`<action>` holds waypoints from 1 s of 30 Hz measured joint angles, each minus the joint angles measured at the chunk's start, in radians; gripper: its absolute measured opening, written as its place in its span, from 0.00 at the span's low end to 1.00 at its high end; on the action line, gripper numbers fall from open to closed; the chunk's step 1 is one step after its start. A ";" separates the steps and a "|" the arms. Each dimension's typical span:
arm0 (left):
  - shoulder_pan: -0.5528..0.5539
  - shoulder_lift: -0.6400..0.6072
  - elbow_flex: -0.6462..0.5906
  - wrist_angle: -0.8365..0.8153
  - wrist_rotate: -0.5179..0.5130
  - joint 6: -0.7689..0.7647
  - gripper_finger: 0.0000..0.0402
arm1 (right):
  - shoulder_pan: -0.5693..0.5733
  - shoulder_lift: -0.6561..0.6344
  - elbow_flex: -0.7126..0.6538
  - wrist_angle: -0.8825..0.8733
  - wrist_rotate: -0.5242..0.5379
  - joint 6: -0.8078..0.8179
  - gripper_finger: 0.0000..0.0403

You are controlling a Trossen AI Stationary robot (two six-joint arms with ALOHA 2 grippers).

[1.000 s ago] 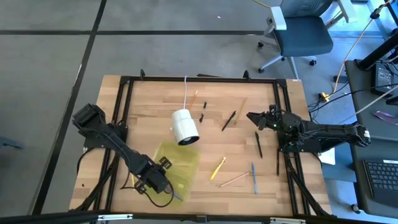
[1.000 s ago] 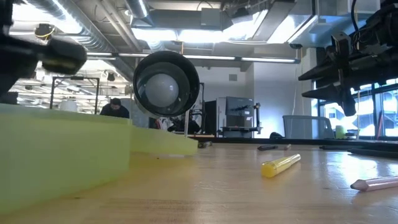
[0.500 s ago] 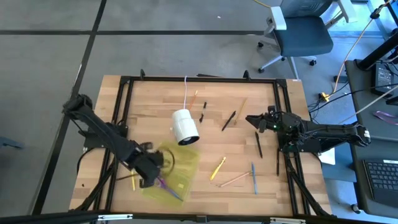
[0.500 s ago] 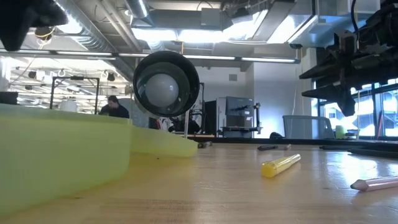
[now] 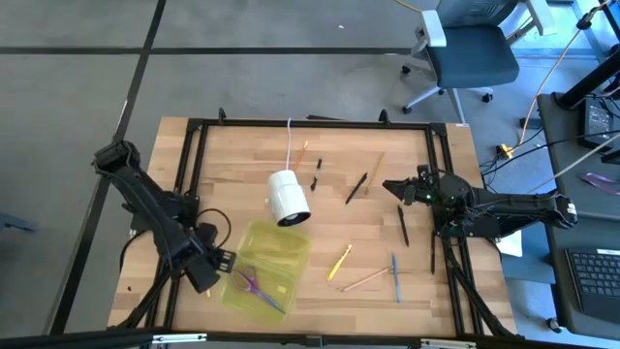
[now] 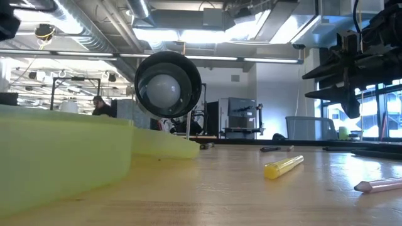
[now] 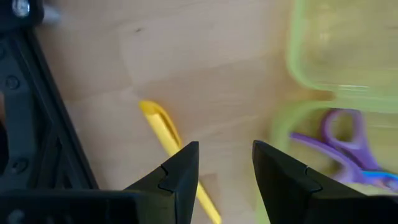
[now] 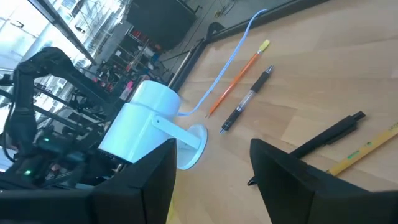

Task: Pick & place school supplies into a supply box
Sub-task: Put the yellow pen into the supply box

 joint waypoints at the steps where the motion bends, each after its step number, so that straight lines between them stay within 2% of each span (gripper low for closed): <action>1: 0.007 0.000 -0.014 0.010 0.011 -0.003 0.36 | 0.000 0.000 0.000 0.000 0.000 0.000 0.52; 8: 0.034 0.000 -0.097 0.053 0.097 -0.015 0.36 | 0.000 0.000 0.000 -0.001 -0.029 -0.004 0.52; 18: 0.030 0.001 -0.152 0.089 0.155 -0.025 0.36 | 0.000 0.000 0.000 -0.001 -0.049 -0.005 0.52; 24: 0.030 0.004 -0.222 0.233 0.156 -0.025 0.36 | 0.000 0.000 0.000 -0.001 -0.044 -0.006 0.52; 30: 0.030 0.005 -0.250 0.244 0.204 -0.027 0.36 | 0.000 0.000 0.000 -0.001 -0.042 -0.005 0.52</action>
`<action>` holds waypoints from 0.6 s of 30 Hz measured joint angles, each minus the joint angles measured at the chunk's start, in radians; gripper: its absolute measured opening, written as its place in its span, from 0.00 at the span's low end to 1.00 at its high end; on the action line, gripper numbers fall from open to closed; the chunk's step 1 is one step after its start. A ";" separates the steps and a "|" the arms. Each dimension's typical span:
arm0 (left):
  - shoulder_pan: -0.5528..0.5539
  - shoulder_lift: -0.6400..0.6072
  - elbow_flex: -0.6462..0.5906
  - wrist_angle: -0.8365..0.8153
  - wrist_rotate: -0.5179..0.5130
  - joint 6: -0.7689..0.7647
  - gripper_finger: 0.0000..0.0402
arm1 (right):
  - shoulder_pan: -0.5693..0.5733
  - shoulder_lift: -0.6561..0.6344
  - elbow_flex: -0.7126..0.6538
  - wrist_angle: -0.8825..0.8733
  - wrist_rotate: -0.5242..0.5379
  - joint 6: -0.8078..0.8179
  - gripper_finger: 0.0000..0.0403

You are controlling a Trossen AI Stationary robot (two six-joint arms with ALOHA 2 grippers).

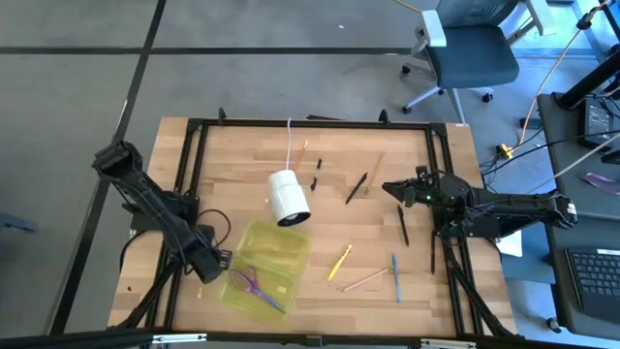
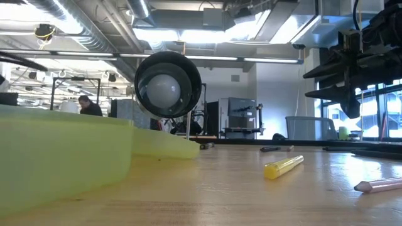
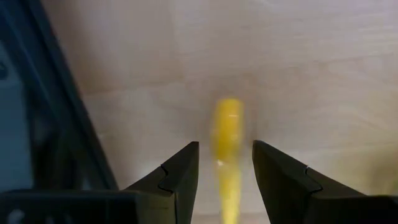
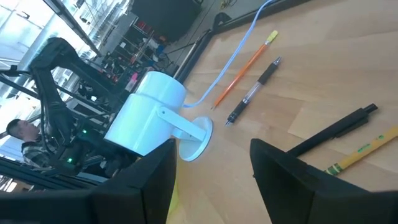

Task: Pick & place school supplies into a supply box
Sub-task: Put the yellow pen into the supply box

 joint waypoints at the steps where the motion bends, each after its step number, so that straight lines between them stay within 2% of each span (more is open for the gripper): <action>1: -0.002 -0.001 0.001 0.004 0.000 0.000 0.36 | 0.000 0.000 0.000 0.000 0.000 -0.001 0.52; 13: -0.045 0.065 -0.005 0.045 0.037 0.056 0.35 | 0.000 0.000 0.000 -0.001 0.009 0.001 0.52; 18: -0.056 0.069 -0.005 0.066 0.056 0.106 0.28 | 0.000 0.000 0.000 0.000 0.046 0.002 0.52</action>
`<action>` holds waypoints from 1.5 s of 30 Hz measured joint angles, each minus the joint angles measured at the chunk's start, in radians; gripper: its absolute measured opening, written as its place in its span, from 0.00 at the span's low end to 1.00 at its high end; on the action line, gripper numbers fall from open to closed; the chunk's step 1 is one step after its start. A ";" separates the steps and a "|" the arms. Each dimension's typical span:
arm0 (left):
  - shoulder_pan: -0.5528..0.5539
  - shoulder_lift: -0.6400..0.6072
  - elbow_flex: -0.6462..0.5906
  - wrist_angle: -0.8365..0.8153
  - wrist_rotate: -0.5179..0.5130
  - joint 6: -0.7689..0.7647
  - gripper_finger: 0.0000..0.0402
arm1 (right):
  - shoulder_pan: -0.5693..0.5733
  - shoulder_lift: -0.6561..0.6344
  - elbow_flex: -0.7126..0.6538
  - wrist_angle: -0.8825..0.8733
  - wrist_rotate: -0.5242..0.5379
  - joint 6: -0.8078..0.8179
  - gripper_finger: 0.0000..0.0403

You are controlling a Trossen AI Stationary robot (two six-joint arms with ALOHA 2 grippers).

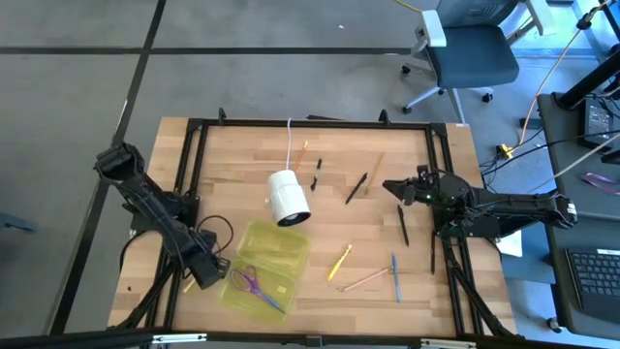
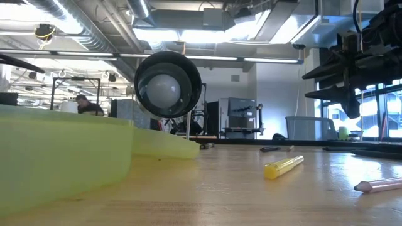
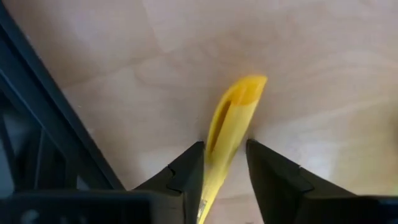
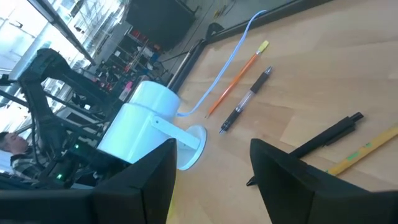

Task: Pick & place school supplies into a supply box
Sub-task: Put the yellow pen into the supply box

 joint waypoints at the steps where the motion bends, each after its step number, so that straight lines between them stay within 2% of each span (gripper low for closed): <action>1: 0.000 0.000 0.000 0.003 0.001 0.010 0.26 | 0.000 0.000 0.000 0.000 0.000 0.000 0.52; 9: -0.003 0.000 0.000 0.008 -0.032 0.084 0.08 | 0.000 0.000 0.000 0.000 0.000 0.000 0.52; 18: -0.003 -0.049 0.080 -0.133 -0.089 0.162 0.08 | 0.000 0.000 0.000 0.000 0.001 0.000 0.52; 22: 0.000 -0.109 0.128 -0.162 -0.267 0.205 0.07 | 0.000 0.000 0.000 0.000 0.006 0.000 0.52; 25: 0.011 -0.162 0.182 -0.144 -0.428 0.313 0.08 | 0.000 0.000 0.000 0.000 0.008 -0.002 0.52; 28: 0.037 -0.202 0.231 -0.082 -0.556 0.545 0.08 | 0.000 0.000 0.000 0.000 0.008 -0.002 0.52; 30: 0.069 -0.218 0.266 0.004 -0.584 0.766 0.07 | 0.000 0.000 0.000 0.000 0.009 -0.002 0.52; 33: 0.140 -0.207 0.308 0.116 -0.547 1.070 0.07 | 0.000 0.000 0.000 0.000 0.026 -0.002 0.52; 36: 0.223 -0.159 0.356 0.181 -0.443 1.298 0.07 | 0.000 0.000 0.000 0.000 0.047 -0.001 0.52; 40: 0.300 -0.040 0.420 0.178 -0.238 1.509 0.07 | 0.000 0.000 0.000 0.000 0.052 0.000 0.52; 45: 0.309 0.128 0.483 0.158 -0.017 1.668 0.07 | 0.000 0.000 0.000 -0.001 0.051 0.000 0.52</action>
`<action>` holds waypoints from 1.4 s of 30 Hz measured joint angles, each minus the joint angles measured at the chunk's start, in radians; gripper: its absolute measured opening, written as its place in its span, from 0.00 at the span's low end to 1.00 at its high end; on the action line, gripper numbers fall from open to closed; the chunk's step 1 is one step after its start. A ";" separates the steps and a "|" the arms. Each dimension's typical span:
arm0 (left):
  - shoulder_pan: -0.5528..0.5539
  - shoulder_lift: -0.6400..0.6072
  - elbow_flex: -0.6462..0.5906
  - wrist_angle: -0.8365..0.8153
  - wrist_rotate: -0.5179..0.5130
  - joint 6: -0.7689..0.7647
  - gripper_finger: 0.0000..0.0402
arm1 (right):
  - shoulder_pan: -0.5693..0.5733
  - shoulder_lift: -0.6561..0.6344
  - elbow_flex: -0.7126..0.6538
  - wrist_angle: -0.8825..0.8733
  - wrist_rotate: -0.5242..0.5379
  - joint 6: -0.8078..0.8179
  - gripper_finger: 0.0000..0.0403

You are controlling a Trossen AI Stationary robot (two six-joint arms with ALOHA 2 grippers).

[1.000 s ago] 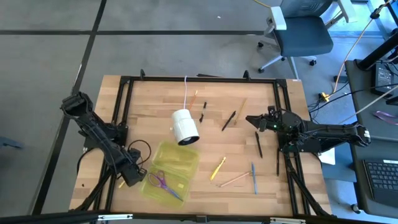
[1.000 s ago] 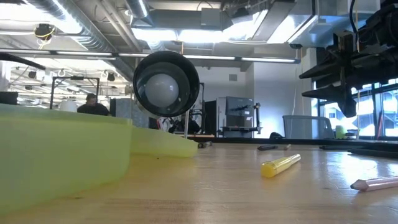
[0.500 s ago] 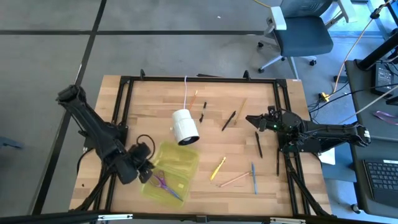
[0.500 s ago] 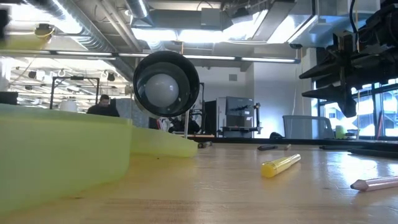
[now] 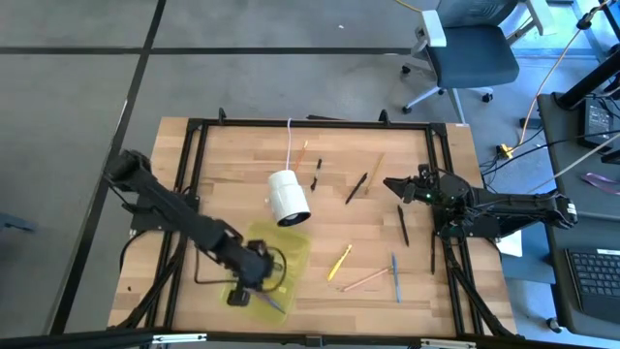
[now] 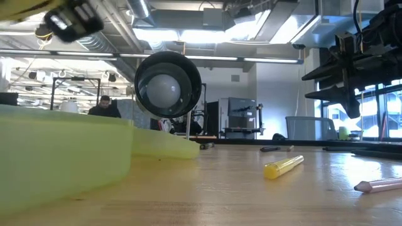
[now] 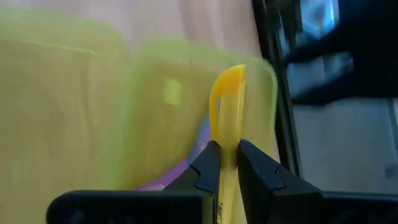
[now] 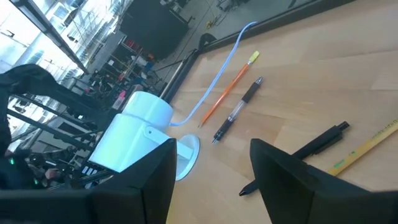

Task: Pick & place school supplies into a supply box
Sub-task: Put the yellow pen into the supply box, then put the black pen into the supply box

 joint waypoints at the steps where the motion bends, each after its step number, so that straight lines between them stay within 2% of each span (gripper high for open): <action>1: -0.005 0.029 0.011 -0.004 0.022 0.020 0.07 | 0.000 0.000 0.000 0.000 0.000 0.000 0.52; 8: -0.023 0.161 0.057 -0.056 0.035 0.071 0.07 | 0.000 0.000 0.000 -0.001 0.000 0.000 0.52; 16: -0.024 0.228 0.063 -0.067 0.036 0.135 0.09 | 0.000 0.000 0.000 0.001 0.000 0.000 0.52; 23: -0.022 0.234 0.064 -0.067 0.035 0.138 0.10 | 0.000 0.000 0.000 0.001 -0.002 0.001 0.52; 30: -0.022 0.234 0.064 -0.074 0.035 0.125 0.15 | 0.000 0.000 0.000 0.017 -0.033 0.002 0.52; 37: -0.022 0.230 0.064 -0.092 0.043 0.102 0.20 | 0.000 -0.001 0.003 0.179 -0.087 -0.154 0.52; 40: -0.010 0.191 0.064 -0.162 0.044 0.071 0.21 | 0.000 0.000 0.062 0.141 -0.103 -0.213 0.52; 42: 0.002 0.148 0.063 -0.218 0.024 0.053 0.21 | 0.000 0.002 0.137 0.041 -0.121 -0.250 0.52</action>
